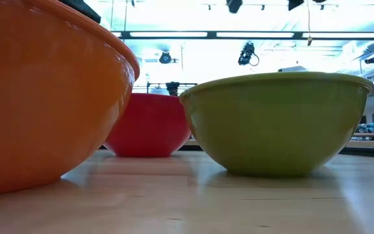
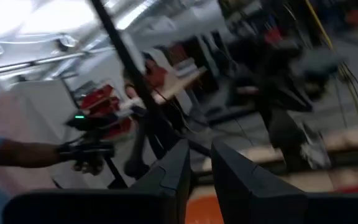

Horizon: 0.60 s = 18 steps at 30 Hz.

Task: Nest bowls inside each other
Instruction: Stack the orange bowl on top of the red bowl

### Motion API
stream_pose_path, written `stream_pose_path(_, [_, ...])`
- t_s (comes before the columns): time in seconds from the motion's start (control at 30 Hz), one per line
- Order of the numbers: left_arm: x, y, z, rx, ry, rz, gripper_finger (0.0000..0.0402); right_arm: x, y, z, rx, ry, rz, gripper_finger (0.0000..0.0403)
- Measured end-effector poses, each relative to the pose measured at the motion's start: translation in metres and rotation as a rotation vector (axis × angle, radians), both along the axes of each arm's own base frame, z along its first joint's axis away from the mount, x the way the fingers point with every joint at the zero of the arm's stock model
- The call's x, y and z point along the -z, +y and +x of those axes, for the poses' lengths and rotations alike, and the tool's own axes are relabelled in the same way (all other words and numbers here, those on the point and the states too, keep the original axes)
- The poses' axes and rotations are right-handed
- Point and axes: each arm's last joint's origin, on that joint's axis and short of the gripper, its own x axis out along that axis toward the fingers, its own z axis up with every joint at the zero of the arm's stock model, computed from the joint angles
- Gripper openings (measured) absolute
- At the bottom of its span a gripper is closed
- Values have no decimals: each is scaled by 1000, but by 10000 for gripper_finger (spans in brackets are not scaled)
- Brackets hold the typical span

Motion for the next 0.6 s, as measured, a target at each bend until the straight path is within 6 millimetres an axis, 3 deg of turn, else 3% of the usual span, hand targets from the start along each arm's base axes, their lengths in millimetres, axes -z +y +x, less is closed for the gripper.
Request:
stream_pose_path(0.1, [0, -2, 7, 61, 112, -67, 79, 15, 8, 22, -1, 122, 31, 75])
stream_pose_path(0.37, [9, -11, 20, 309, 258, -223, 187, 42, 69, 73, 170, 454, -146, 75])
stream_pose_path(0.6, [11, -27, 15, 452, 302, -216, 207, 75, 114, 114, 162, 640, -76, 104])
